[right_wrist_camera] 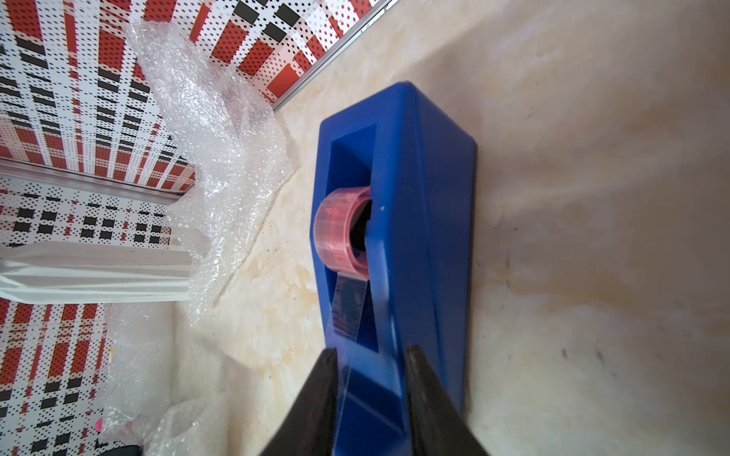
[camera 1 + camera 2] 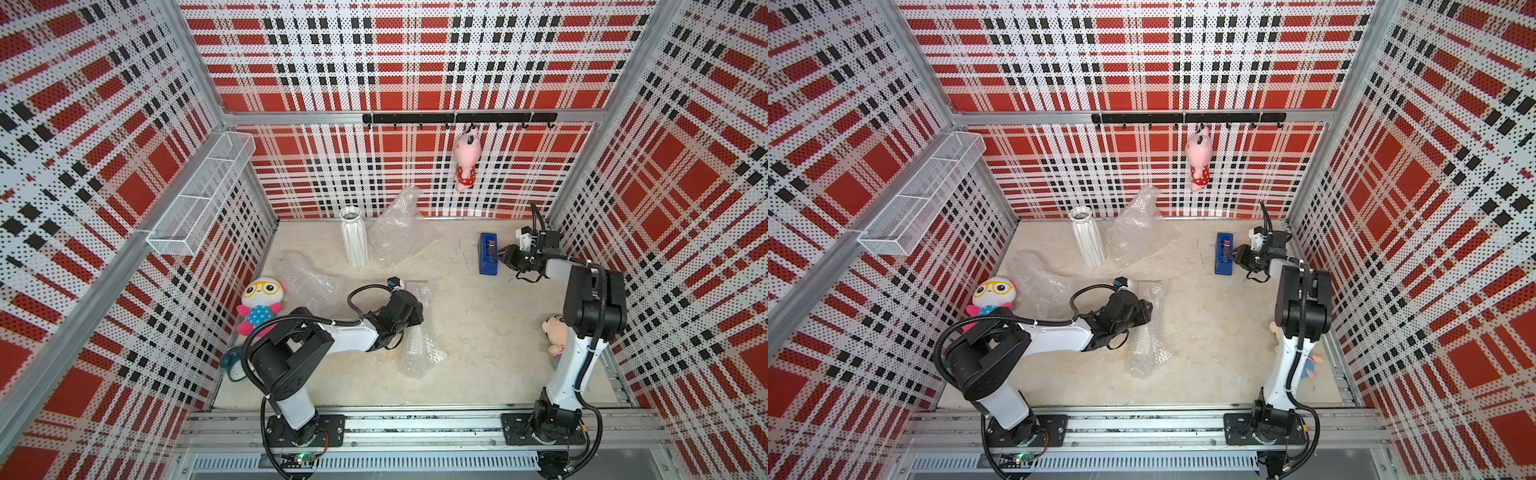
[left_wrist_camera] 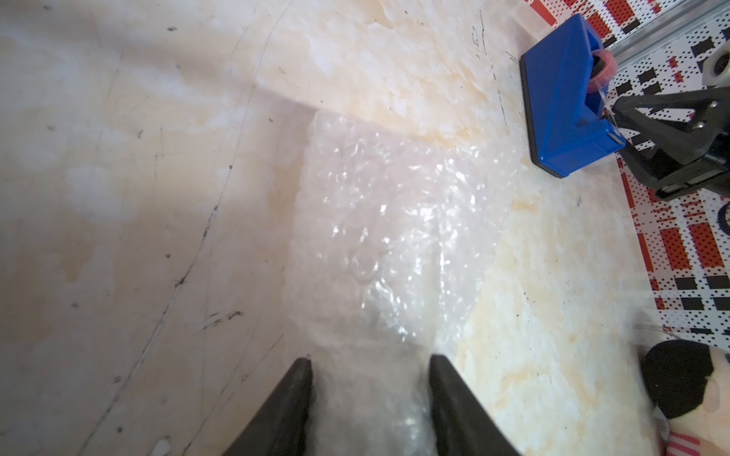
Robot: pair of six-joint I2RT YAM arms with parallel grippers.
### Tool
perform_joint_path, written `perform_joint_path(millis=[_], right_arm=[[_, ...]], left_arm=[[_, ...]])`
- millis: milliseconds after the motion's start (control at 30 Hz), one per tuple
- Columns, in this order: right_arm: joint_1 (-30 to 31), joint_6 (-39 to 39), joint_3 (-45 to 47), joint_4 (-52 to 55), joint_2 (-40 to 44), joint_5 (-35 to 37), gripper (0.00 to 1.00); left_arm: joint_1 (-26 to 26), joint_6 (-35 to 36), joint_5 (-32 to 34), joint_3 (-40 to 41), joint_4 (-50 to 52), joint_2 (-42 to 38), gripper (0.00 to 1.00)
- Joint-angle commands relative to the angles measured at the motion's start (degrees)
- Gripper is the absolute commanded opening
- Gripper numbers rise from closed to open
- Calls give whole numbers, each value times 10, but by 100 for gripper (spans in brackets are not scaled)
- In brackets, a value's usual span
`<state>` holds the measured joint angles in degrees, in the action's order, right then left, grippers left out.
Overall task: Wrap vases in bubble wrap
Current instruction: Tear off the tape using the Tape Cutter.
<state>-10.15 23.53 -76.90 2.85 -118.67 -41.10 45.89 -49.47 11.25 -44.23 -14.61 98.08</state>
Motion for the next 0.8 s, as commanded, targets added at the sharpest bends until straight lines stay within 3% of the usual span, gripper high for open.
perform_joint_path(millis=[0, 767], right_arm=[[2, -26, -18, 2, -9, -34, 32], [3, -18, -14, -2, -29, -68, 24]], left_arm=[[-2, 4, 6, 8, 34, 11, 50], [-2, 6, 9, 7, 39, 11, 50]])
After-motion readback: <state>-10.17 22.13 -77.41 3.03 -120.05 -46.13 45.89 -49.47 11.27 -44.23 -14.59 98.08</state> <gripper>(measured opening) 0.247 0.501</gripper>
